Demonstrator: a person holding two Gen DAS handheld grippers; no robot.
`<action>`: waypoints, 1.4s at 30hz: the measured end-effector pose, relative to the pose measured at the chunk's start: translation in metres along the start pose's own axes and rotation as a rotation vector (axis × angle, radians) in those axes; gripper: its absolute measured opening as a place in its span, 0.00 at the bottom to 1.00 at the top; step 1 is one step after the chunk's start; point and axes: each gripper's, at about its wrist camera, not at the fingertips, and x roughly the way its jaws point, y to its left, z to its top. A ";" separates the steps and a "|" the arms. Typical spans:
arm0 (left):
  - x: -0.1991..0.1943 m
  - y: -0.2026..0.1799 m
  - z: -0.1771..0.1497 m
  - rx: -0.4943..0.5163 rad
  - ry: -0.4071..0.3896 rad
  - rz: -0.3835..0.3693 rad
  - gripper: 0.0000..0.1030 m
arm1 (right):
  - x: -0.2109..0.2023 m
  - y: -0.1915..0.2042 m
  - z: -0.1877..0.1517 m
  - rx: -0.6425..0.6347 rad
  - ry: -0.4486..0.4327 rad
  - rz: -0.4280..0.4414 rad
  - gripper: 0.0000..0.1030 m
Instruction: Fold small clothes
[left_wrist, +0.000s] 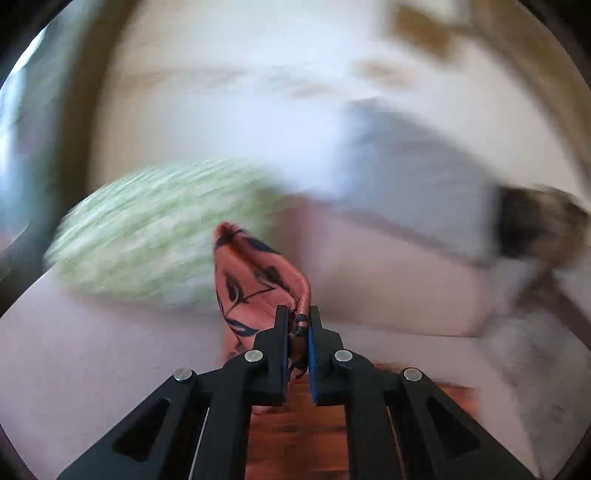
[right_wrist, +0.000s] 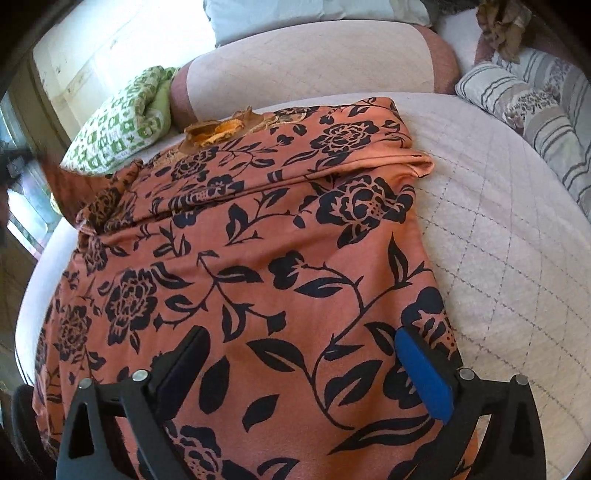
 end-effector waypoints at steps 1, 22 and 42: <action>-0.002 -0.045 -0.001 0.047 0.015 -0.117 0.11 | -0.001 -0.002 0.000 0.015 -0.004 0.009 0.99; 0.073 0.084 -0.130 0.041 0.445 0.319 0.75 | 0.008 -0.056 0.135 0.293 -0.054 0.239 0.98; 0.090 0.103 -0.176 -0.022 0.547 0.363 0.02 | 0.091 -0.025 0.141 0.033 0.238 -0.169 0.13</action>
